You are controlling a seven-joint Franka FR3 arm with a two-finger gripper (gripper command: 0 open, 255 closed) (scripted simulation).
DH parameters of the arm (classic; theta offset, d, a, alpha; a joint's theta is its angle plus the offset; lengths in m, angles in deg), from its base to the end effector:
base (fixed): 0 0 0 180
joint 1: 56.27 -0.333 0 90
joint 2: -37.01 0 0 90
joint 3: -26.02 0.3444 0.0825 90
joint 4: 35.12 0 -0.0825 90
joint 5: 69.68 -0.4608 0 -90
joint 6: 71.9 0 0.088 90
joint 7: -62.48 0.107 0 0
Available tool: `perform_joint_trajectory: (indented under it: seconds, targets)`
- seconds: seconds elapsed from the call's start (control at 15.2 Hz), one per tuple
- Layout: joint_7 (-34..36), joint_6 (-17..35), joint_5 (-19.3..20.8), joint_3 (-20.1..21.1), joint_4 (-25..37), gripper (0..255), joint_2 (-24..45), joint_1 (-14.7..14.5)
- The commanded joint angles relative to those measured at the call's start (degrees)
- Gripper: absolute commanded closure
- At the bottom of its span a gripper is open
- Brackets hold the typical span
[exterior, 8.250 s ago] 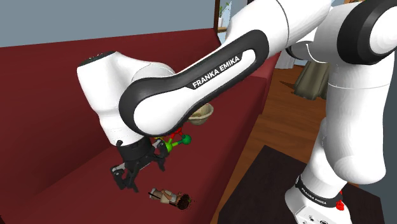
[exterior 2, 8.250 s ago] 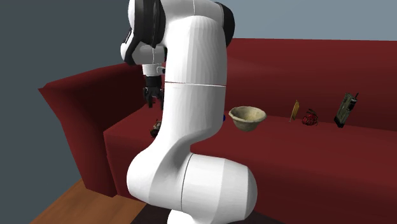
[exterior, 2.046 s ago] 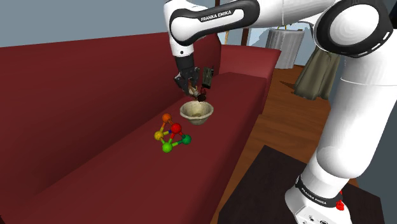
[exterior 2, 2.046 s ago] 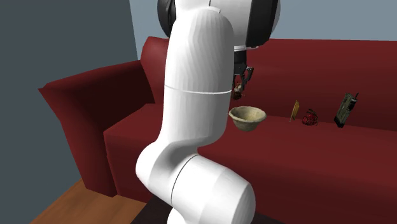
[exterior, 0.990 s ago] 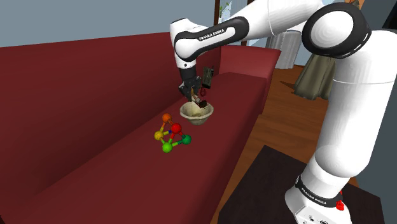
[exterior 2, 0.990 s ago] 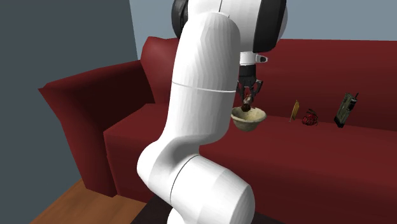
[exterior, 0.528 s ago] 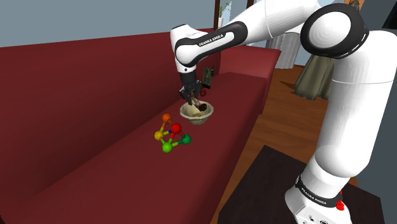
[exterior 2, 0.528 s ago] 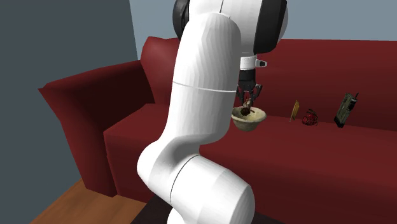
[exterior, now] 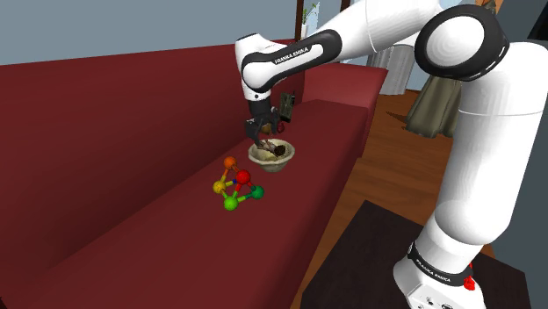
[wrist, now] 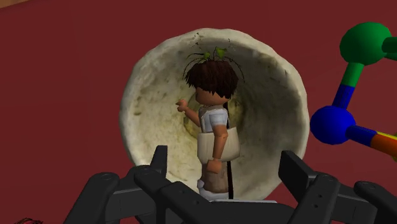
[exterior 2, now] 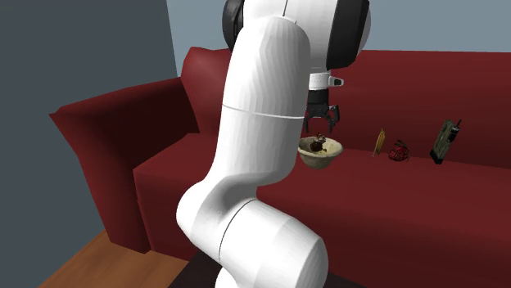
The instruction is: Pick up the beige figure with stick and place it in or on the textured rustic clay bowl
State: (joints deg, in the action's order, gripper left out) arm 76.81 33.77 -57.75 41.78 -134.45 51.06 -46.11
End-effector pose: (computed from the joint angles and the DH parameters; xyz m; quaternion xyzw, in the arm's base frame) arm 0.6913 0.0395 0.4285 0.9950 -0.0434 -0.0494 0.0747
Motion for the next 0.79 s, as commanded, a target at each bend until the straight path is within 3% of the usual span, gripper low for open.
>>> perform_joint_trajectory:
  seconds: [0.0, 0.26, 0.73]
  targets:
    - [0.0, 0.0, 0.0, 0.0, 0.0, 0, 0.0, 0.0]
    - [-0.4, -7.2, -0.4, 0.4, 7.1, 0, -0.1, -0.7]
    - [-0.4, -7.2, -0.4, 0.4, 7.1, 0, -0.1, -0.7]
